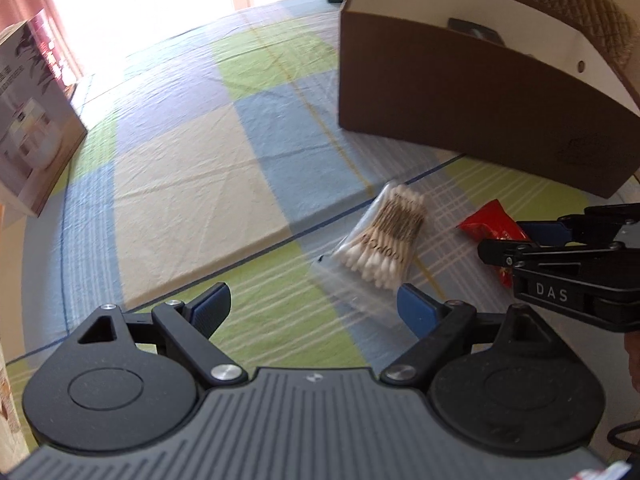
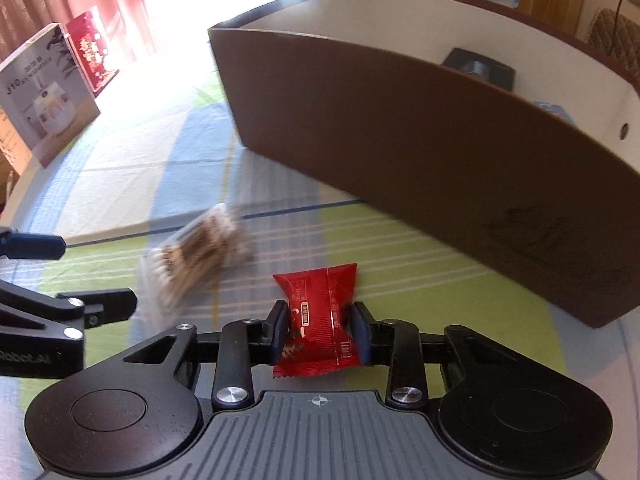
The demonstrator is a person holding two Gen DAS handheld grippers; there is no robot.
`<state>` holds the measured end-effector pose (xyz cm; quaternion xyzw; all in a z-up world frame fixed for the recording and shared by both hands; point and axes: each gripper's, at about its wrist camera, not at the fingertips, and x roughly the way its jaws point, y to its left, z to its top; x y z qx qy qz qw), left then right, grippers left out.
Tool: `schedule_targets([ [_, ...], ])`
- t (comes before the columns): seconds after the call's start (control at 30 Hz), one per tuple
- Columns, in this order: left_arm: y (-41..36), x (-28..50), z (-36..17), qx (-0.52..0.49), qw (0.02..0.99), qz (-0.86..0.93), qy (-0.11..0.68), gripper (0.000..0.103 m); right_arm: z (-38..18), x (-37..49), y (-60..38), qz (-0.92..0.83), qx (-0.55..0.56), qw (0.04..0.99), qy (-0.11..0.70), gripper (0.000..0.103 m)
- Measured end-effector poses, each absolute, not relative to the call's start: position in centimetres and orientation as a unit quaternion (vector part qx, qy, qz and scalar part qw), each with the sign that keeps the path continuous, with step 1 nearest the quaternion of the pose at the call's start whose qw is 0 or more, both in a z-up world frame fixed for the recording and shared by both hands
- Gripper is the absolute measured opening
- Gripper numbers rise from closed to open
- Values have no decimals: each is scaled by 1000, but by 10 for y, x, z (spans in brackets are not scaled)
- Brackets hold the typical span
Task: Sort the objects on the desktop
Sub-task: 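Grasp the cotton swab bag with the left tool while the right tool grasps the red packet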
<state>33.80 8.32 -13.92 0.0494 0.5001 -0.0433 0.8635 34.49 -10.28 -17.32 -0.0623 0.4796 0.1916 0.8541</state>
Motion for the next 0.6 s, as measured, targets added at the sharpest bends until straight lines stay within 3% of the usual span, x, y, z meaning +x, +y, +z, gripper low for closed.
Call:
schedule_targets([
  [0.17, 71, 351, -142, 52, 865, -80, 492, 87, -170, 353, -127, 160, -51, 858, 486, 31],
  [0.33, 58, 371, -152, 64, 859, -118, 494, 77, -167, 354, -154, 134, -33, 859, 493, 31],
  [0.47, 51, 385, -161, 72, 852, -132, 501, 60, -164, 349, -176, 116, -21, 860, 497, 31],
  [0.6, 46, 387, -167, 64, 844, -134, 515, 34, -161, 341, -196, 104, -15, 860, 499, 31],
])
